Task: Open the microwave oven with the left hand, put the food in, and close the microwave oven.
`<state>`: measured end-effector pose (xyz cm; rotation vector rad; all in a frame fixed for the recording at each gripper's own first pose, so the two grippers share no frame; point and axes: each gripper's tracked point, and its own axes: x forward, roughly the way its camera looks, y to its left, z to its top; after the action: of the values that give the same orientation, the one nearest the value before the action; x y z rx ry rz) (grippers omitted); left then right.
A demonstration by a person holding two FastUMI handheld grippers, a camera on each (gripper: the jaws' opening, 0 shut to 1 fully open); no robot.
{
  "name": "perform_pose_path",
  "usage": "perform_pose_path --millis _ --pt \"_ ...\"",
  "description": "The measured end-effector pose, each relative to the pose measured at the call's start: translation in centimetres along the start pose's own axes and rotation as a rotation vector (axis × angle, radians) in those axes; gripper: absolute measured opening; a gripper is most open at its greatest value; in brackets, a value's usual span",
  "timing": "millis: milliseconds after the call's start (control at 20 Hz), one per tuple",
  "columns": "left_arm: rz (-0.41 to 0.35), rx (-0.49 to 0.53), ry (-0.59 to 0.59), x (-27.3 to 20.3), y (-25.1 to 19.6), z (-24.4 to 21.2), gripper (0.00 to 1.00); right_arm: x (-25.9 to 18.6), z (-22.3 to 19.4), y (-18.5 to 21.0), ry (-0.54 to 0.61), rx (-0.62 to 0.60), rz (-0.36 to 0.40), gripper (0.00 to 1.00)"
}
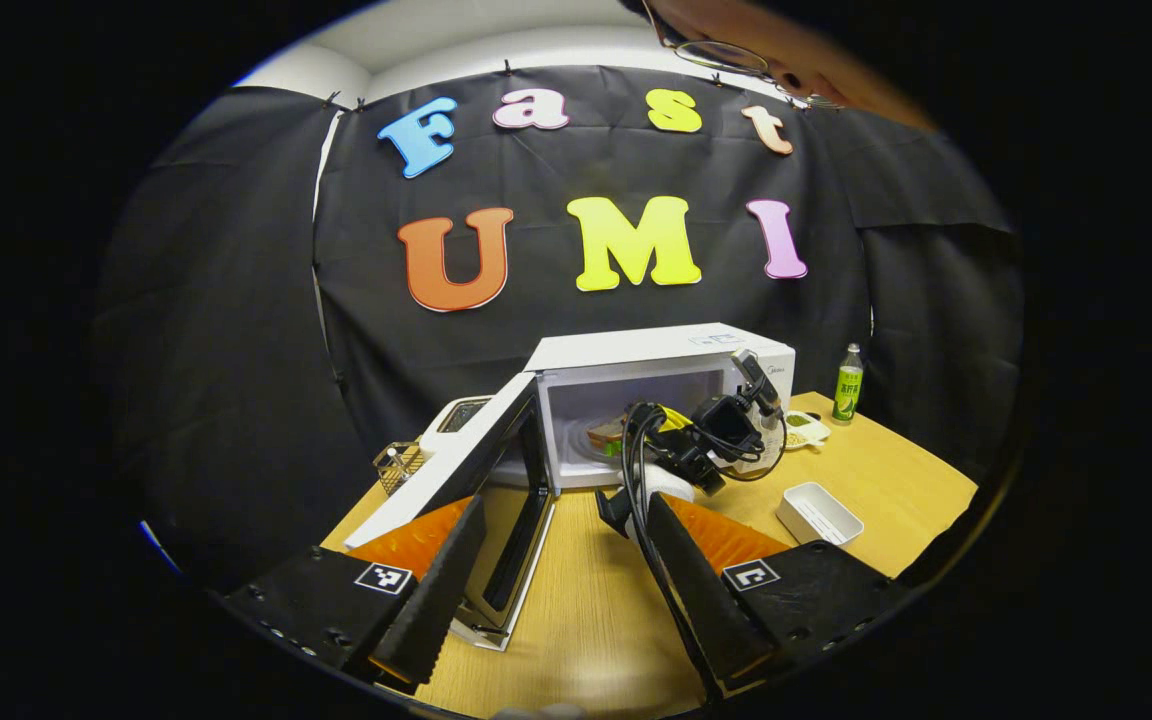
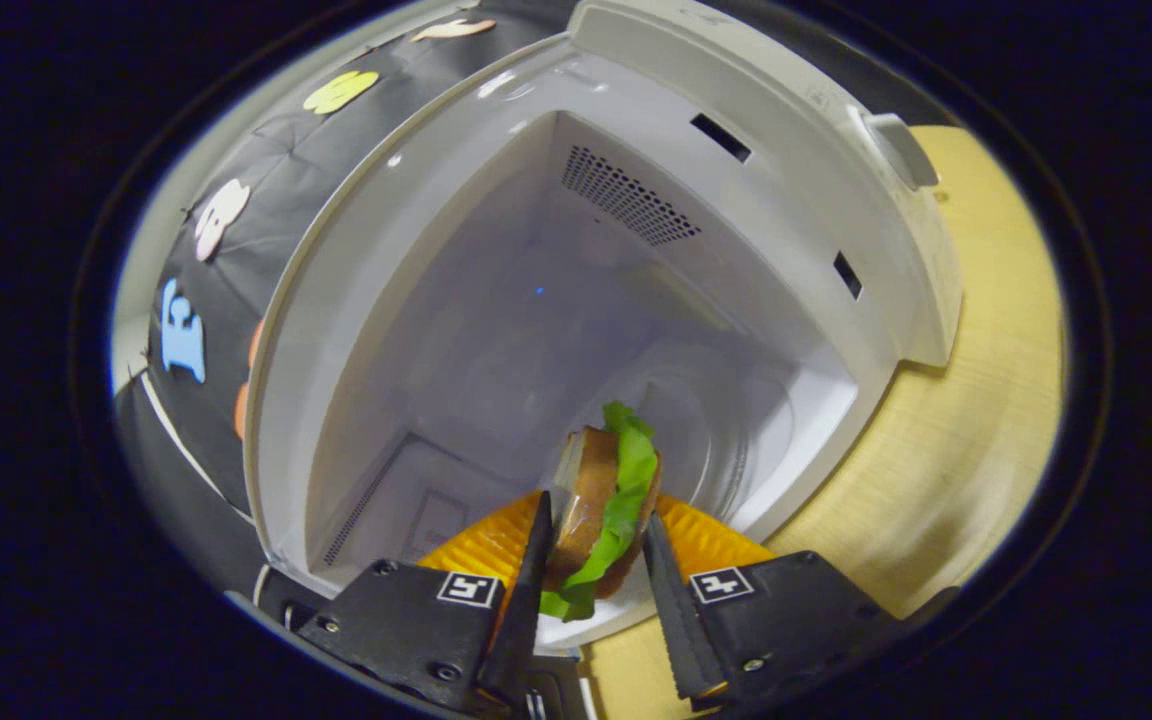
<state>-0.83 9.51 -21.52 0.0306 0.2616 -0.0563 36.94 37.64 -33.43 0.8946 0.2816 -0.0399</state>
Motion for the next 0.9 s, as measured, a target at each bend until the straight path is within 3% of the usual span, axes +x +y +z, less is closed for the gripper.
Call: perform_pose_path --millis 50,100,150,200,300,350,400,450,500,550,750,850,900 --pt "-0.002 -0.010 0.001 0.0 0.1 -0.1 0.97 0.0 0.2 -0.1 0.001 -0.046 -0.008 0.51" --pt "-0.002 -0.019 -0.001 0.1 0.1 -0.2 0.97 -0.1 0.3 -0.1 -0.002 -0.109 -0.016 0.58" --pt "-0.004 -0.031 0.008 0.2 0.1 -0.5 0.96 -0.3 0.3 -0.3 0.003 -0.169 -0.033 0.75" --pt "-0.005 -0.038 0.008 0.2 0.1 -0.6 0.97 -0.4 0.6 -0.5 -0.001 -0.209 -0.038 1.00" --pt "-0.006 -0.043 0.008 0.4 0.3 -0.4 0.97 -0.9 1.2 -0.6 -0.023 -0.297 -0.050 0.99" --pt "-0.007 -0.043 0.002 0.3 0.2 -0.3 0.97 -0.9 1.5 -0.9 -0.031 -0.361 -0.065 0.87" --pt "-0.008 -0.042 -0.003 0.4 0.3 -0.1 0.96 -0.9 1.6 -0.9 -0.027 -0.421 -0.075 1.00" --pt "-0.006 -0.041 -0.008 0.4 0.3 0.0 0.96 -0.8 1.9 -1.0 -0.022 -0.460 -0.079 1.00" --pt "-0.007 -0.040 -0.014 0.4 0.2 0.2 0.96 -1.1 1.7 -0.9 -0.018 -0.475 -0.078 0.92" --pt "-0.005 -0.039 -0.017 0.4 0.1 0.2 0.96 -1.2 1.8 -0.7 -0.019 -0.465 -0.070 1.00" --pt "-0.007 -0.036 -0.026 0.3 -0.4 0.3 0.97 -1.1 1.9 -0.7 -0.015 -0.567 -0.056 1.00" --pt "-0.004 -0.040 -0.027 0.4 -0.4 0.3 0.96 -0.4 0.0 0.0 0.051 -0.615 -0.018 1.00" --pt "-0.003 -0.042 -0.028 0.4 -0.5 0.4 0.96 -0.7 -0.1 -0.1 0.057 -0.639 -0.011 0.92"
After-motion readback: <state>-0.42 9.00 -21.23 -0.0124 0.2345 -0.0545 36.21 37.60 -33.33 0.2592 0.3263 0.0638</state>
